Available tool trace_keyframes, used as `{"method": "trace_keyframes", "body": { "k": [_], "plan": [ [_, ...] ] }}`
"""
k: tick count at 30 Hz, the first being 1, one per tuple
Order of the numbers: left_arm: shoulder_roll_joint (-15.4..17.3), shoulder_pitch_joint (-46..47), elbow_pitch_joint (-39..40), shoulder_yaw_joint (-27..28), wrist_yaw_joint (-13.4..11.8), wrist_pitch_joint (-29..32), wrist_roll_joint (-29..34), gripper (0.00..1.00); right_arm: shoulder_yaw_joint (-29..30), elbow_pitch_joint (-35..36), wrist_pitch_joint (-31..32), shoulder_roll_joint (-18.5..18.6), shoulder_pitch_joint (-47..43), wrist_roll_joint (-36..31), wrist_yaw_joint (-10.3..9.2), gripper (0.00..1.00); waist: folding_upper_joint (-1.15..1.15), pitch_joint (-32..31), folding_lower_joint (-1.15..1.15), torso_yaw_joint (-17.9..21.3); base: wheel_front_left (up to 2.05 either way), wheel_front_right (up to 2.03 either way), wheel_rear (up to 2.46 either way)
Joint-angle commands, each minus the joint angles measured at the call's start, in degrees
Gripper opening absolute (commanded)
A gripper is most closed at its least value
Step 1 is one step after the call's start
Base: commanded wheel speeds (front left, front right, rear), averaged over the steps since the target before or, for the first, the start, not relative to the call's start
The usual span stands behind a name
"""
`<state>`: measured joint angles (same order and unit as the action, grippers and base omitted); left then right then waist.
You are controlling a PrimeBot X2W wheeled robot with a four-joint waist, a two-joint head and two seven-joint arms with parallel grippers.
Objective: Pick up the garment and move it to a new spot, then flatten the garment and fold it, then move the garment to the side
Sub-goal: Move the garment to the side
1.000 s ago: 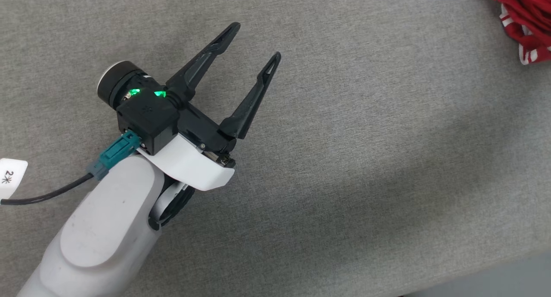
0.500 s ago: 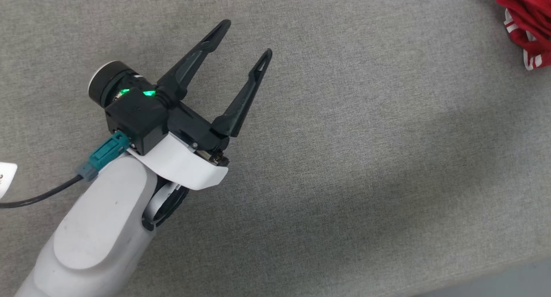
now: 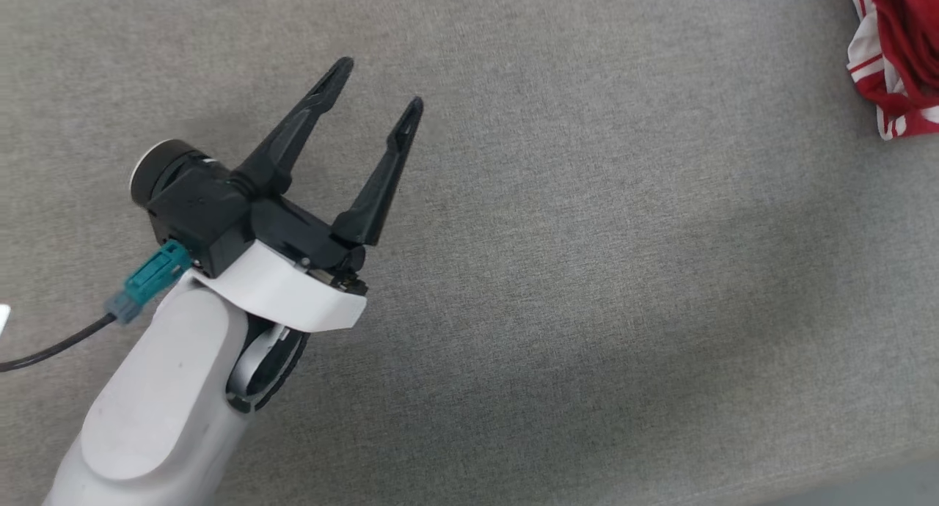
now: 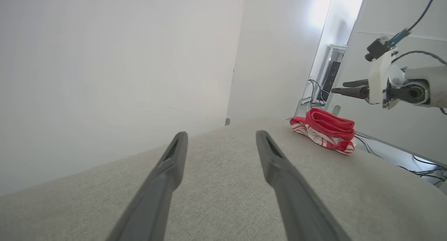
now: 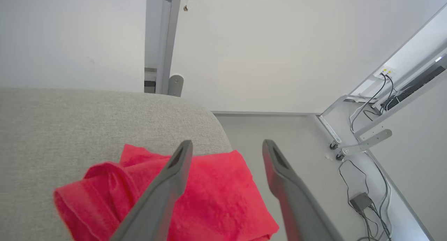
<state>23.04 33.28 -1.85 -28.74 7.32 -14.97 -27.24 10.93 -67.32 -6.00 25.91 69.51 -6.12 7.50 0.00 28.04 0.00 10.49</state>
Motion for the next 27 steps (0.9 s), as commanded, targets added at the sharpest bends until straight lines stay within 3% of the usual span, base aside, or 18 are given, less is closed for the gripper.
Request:
{"method": "trace_keyframes", "body": {
  "k": [1,14,27],
  "plan": [
    [-0.1,-1.2,-0.2,0.6,0.2,-0.3,-0.1,1.0,0.2,0.1,-0.9,-0.7,-1.1,-0.1,-0.02,1.0,0.0,-1.1,0.0,-0.5,0.0,0.0,0.0],
    [-2.0,-8.7,-0.3,10.0,0.2,-0.3,1.9,1.0,-4.5,0.4,-7.0,-5.8,-5.0,3.3,-0.02,1.0,0.0,-7.4,0.0,-2.5,0.0,0.0,0.0],
    [-4.5,-21.0,0.6,20.8,0.2,-0.3,5.7,1.0,-14.8,6.7,-9.1,-9.6,-16.5,14.7,-0.02,1.0,0.0,-15.8,0.0,-6.3,0.0,0.0,0.0]
  ]
}}
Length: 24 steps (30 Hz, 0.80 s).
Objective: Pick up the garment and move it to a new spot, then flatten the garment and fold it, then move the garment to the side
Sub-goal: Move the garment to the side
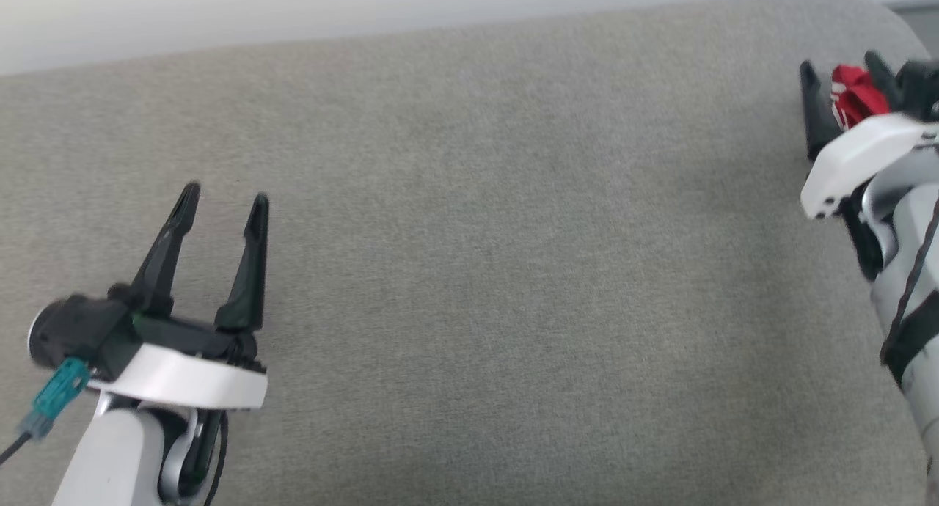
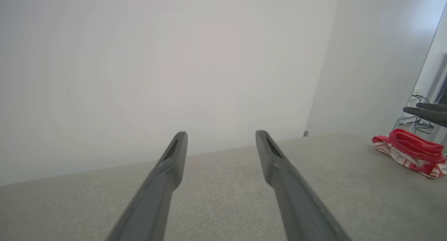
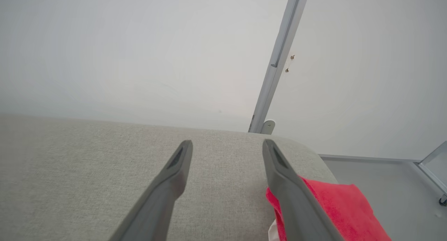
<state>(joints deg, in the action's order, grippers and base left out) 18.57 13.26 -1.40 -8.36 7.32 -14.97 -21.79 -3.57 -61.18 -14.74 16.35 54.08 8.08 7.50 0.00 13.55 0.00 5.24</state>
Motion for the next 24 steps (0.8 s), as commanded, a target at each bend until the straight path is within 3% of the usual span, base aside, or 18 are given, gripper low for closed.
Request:
{"method": "trace_keyframes", "body": {
  "k": [1,13,24],
  "plan": [
    [-0.3,-1.8,0.3,1.1,0.2,-0.3,0.4,1.0,-0.9,1.3,-0.4,0.1,-2.2,1.4,-0.02,1.0,0.0,-1.9,0.0,-1.4,0.0,0.0,0.0],
    [-2.4,-12.1,1.4,7.8,0.2,-0.3,1.3,1.0,-5.7,12.6,-0.5,1.9,-17.2,10.4,-0.02,1.0,0.0,-7.7,0.0,-4.3,0.0,0.0,0.0],
    [-4.2,-19.5,2.1,12.4,0.2,-0.3,2.3,1.0,-1.9,23.5,-0.4,1.4,-31.0,12.4,-0.02,1.0,0.0,-11.4,0.0,-5.6,0.0,0.0,0.0]
  ]
}}
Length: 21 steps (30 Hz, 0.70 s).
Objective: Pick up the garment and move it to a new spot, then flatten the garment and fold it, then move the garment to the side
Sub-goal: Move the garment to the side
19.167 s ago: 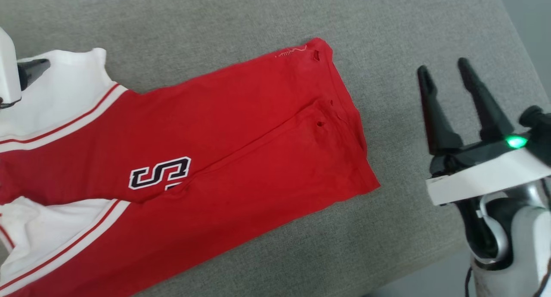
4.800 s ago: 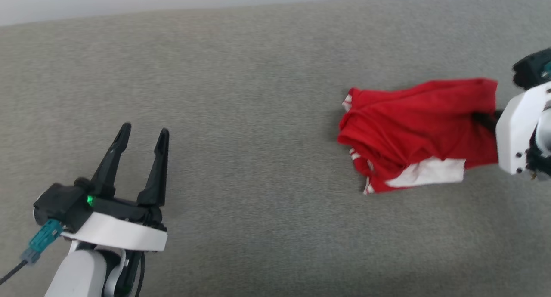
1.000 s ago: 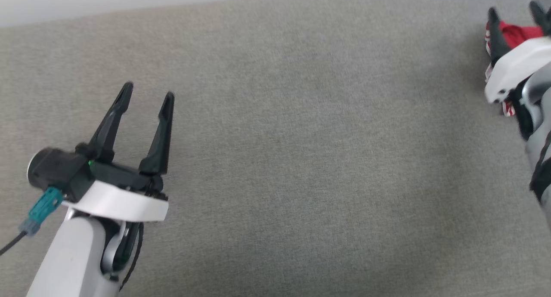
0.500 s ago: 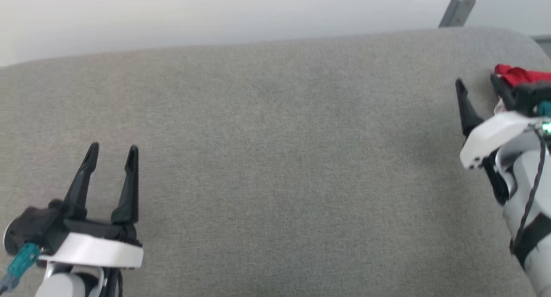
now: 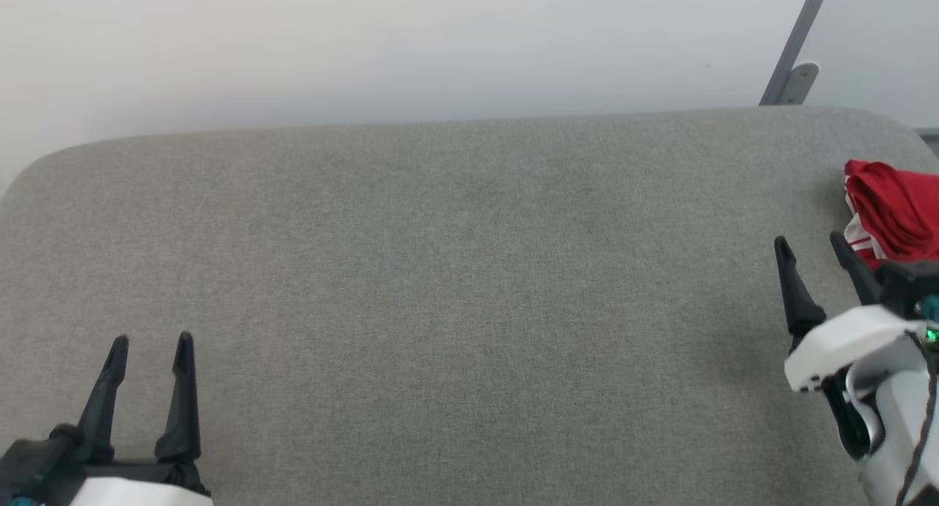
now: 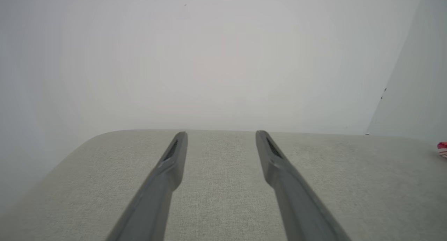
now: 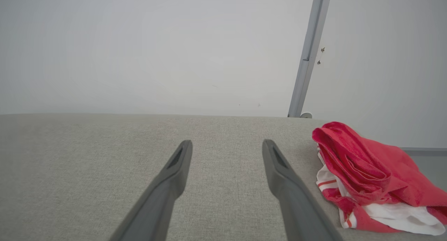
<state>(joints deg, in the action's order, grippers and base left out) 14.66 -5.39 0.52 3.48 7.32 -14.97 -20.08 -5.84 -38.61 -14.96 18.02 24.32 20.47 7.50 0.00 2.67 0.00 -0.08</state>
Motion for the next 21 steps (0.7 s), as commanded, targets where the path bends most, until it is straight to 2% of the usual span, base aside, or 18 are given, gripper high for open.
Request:
{"method": "trace_keyframes", "body": {
  "k": [1,13,21],
  "plan": [
    [-0.6,-1.4,0.3,1.0,0.2,-0.3,0.5,1.0,0.9,1.9,-0.2,-0.6,-2.5,0.0,-0.02,1.0,0.0,-0.8,0.0,-0.4,0.0,0.0,0.0],
    [-2.2,-5.9,0.0,3.4,0.2,-0.3,1.0,1.0,5.6,11.7,-0.2,-4.6,-13.5,-1.7,-0.01,1.0,0.0,-2.8,0.0,-1.1,0.0,0.0,0.0],
    [-3.1,-7.3,0.2,4.2,0.2,-0.3,1.3,1.0,5.9,16.2,-0.2,-6.6,-18.4,-2.8,-0.01,1.0,0.0,-3.1,0.0,-1.1,0.0,0.0,0.0]
  ]
}}
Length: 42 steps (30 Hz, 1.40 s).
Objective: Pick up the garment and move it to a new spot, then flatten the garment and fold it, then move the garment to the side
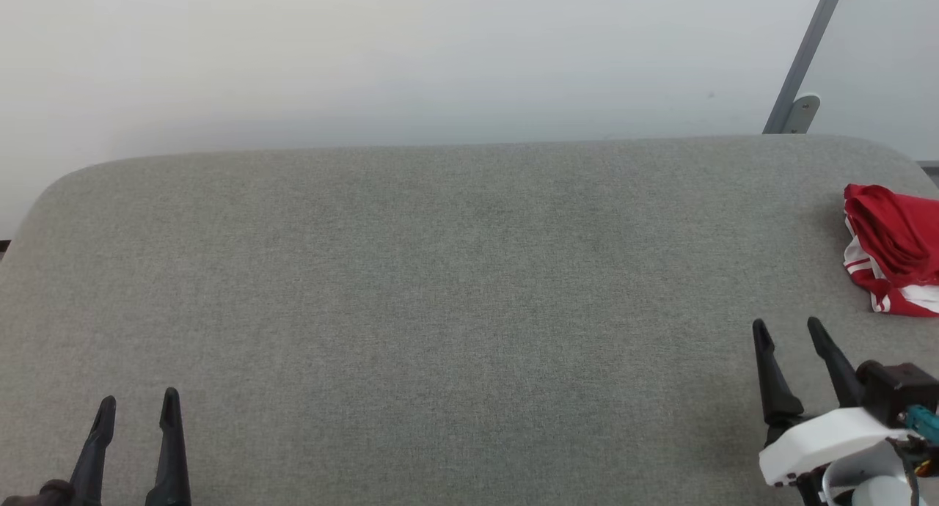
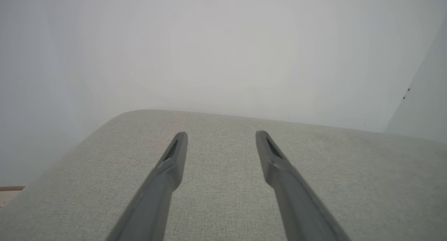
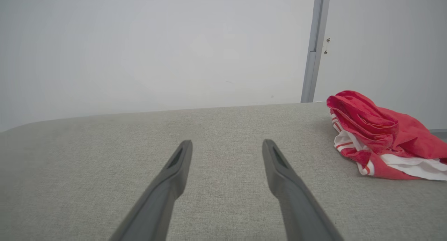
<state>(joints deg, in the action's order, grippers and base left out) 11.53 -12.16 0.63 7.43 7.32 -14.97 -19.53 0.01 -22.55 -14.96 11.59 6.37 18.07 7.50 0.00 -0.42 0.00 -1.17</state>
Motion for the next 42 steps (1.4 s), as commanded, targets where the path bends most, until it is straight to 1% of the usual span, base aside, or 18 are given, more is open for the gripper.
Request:
{"method": "trace_keyframes", "body": {
  "k": [1,17,27,38,42],
  "plan": [
    [0.0,-0.6,0.1,0.3,0.2,-0.3,0.8,1.0,0.2,0.6,-0.2,-0.3,-0.9,-0.5,-0.01,1.0,0.0,0.0,0.0,0.0,0.0,0.0,0.0],
    [-1.3,-0.3,0.8,0.8,0.2,-0.3,0.5,1.0,2.1,6.9,0.5,-3.7,-6.1,-1.7,-0.01,1.0,0.0,0.2,0.0,0.1,0.0,0.0,0.0],
    [-1.5,0.8,1.1,0.3,0.2,-0.3,1.0,1.0,2.4,9.0,1.6,-4.5,-7.2,-2.2,-0.01,1.0,0.0,0.5,0.0,0.8,0.0,0.0,0.0],
    [-0.5,1.6,-0.1,-1.2,0.2,-0.3,1.3,1.0,3.2,10.8,2.2,-5.1,-8.4,-3.2,-0.01,1.0,0.0,0.5,0.0,0.9,0.0,0.0,0.0],
    [0.4,2.1,-1.0,-2.4,0.2,-0.3,1.2,1.0,3.6,11.3,2.2,-5.4,-8.9,-3.5,-0.01,1.0,0.0,0.4,0.0,0.8,0.0,0.0,0.0]
  ]
}}
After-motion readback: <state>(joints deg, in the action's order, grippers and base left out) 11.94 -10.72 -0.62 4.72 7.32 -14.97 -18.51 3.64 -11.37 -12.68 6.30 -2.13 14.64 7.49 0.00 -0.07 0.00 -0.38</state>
